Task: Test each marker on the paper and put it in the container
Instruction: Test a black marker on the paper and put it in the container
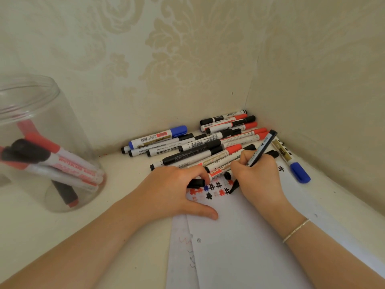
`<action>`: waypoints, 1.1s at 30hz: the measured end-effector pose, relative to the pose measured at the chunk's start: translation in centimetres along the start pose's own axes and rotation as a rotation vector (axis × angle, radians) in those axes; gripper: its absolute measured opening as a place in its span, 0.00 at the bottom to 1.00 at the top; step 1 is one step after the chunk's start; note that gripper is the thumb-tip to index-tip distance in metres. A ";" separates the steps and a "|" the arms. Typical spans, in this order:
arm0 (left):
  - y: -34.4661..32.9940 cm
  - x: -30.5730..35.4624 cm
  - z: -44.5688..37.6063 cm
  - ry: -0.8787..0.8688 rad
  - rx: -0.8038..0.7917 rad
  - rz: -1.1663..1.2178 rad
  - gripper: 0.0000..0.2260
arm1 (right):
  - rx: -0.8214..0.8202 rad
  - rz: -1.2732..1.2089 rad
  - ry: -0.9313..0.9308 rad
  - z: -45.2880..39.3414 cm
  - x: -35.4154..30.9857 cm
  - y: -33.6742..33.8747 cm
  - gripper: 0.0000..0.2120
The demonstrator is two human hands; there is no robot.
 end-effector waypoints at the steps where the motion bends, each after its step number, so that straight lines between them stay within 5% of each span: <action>1: -0.1 0.0 0.0 -0.003 0.001 -0.005 0.28 | -0.003 -0.008 -0.006 0.0 0.1 0.0 0.16; 6: 0.4 0.1 0.3 -0.065 0.103 0.029 0.26 | 0.051 -0.233 0.044 0.0 -0.7 0.4 0.13; 11: 1.1 0.8 0.8 -0.094 0.170 0.178 0.05 | -0.029 -0.492 0.055 -0.1 -1.4 -0.1 0.14; 15: 0.7 0.9 0.6 -0.133 0.199 0.068 0.13 | -0.060 -0.890 -0.061 -0.1 -1.0 -0.7 0.13; 19: 0.2 0.7 0.4 -0.155 0.199 0.032 0.19 | -0.114 -0.883 -0.061 0.1 -1.2 -1.2 0.12; 26: 0.1 0.8 0.4 -0.170 0.185 0.056 0.12 | -0.073 -0.833 -0.052 0.0 -1.0 -0.8 0.13; 33: 0.1 0.7 0.5 -0.189 0.198 0.045 0.16 | -0.097 -0.773 -0.040 0.1 -0.9 -1.0 0.13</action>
Point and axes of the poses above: each hand's wrist, its own z-axis away from the middle knuckle, its own y-axis out of the back of the hand, x = y × z, the point moved 7 cm from there along -z, towards the middle knuckle, and after that the axes turned 13 degrees about y, right-handed, at the moved point
